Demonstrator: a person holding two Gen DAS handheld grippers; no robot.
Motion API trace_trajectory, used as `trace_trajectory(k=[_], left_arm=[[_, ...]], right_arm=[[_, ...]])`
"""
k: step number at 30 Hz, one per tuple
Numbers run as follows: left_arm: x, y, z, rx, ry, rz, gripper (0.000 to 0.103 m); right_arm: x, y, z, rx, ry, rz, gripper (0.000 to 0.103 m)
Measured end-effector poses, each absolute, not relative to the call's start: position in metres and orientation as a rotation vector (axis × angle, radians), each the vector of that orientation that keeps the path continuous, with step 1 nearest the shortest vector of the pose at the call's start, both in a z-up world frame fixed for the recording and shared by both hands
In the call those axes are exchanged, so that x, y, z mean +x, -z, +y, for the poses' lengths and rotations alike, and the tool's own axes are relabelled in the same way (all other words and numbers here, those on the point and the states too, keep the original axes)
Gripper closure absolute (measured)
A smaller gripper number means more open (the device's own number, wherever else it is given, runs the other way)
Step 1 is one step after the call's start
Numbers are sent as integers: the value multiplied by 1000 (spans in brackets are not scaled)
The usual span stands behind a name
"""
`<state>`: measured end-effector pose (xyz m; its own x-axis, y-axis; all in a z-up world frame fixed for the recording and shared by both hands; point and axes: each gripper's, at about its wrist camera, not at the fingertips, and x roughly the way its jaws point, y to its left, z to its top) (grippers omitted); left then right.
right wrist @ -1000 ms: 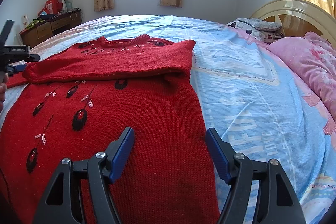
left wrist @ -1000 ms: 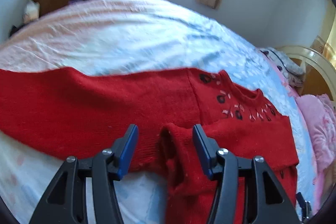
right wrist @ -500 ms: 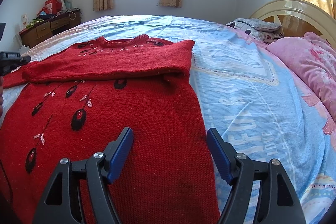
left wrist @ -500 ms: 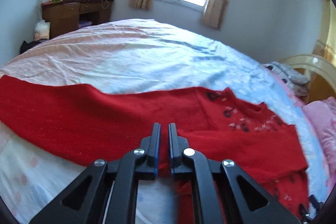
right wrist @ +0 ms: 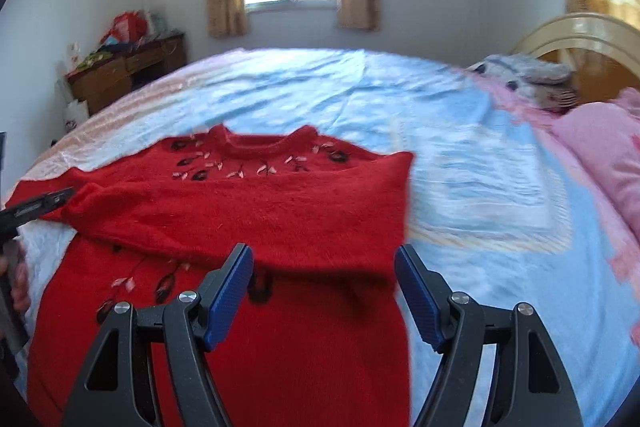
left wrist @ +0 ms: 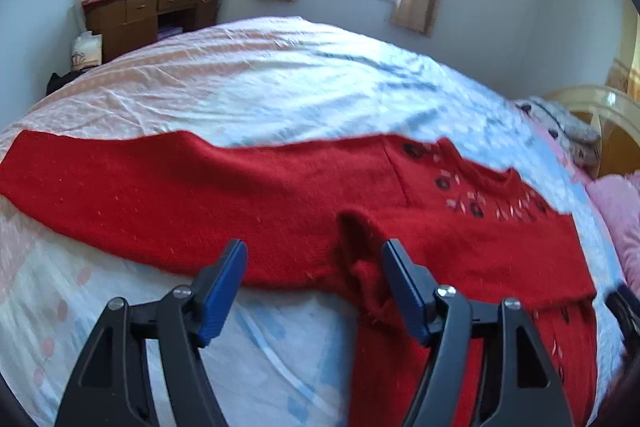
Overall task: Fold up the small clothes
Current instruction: 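Move the left gripper to the other sleeve cuff and grasp it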
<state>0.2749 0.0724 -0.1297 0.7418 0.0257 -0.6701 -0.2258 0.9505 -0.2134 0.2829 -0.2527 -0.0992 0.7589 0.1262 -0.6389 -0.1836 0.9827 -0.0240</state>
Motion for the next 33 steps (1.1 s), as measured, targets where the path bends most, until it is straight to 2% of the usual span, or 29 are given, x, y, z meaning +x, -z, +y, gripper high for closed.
trace_trajectory(k=[3,4,7,10,18,27,33], left_arm=[[269,130,74,-273,-128,747,30],[266,129,79,-262,-125,754,30],[259,128,92,-227,-144,784,28],[252,132,109,-216,-157,821,23],[214,131,192,-204,-342,814,23],[193,130,297,-394,-582,769,23],[187,136,346,-579,-628,708,28]], right_arm=[[311,133,-255,-133,-136,834,30],[311,138,-257,-154,-108,840,27],[310,142,-285,24,-112,892,26],[302,137,-289,2,-83,880,26],[245,124,-280,21,-122,807,26],[206,116,-241,-70,-220,706,26],[197,124,-230,-117,-217,692,26]])
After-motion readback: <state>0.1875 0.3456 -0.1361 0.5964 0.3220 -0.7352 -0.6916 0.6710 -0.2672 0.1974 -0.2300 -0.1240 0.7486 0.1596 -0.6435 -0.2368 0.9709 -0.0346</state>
